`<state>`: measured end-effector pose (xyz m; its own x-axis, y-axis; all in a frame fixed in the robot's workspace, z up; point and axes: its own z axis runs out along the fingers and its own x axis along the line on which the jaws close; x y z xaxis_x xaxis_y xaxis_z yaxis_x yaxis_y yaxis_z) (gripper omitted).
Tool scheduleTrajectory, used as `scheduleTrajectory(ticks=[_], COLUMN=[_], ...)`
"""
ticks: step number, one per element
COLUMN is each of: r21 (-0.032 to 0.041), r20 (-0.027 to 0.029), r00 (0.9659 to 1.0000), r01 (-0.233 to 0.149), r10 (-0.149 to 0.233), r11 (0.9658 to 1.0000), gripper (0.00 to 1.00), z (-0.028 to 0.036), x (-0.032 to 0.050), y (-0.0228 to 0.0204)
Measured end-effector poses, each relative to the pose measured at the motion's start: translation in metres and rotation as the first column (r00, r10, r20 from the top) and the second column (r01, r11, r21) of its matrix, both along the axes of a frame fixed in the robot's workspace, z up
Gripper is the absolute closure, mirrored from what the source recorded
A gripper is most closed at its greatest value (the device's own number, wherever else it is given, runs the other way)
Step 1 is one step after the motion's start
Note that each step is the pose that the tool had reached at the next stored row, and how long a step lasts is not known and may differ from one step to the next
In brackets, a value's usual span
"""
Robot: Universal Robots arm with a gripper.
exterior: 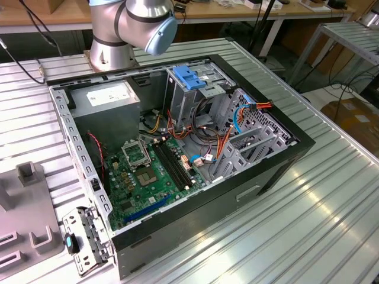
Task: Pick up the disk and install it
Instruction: 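Reach for the disk, then pick up the disk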
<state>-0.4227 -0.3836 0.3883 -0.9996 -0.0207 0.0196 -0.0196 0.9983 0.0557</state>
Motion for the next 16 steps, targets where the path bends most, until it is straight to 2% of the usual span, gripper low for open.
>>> scheduleTrajectory(ticks=[7,16], r21=[-0.0060,-0.0062], r20=[0.0000,0.0000], r00=[1.0000,1.0000], r01=[0.000,-0.002], r10=[0.000,0.002], r11=[1.0000,1.0000], gripper=[0.89,0.89], z=[-0.0024,-0.0026], x=[-0.0265,-0.0280], y=[-0.0065,-0.0066])
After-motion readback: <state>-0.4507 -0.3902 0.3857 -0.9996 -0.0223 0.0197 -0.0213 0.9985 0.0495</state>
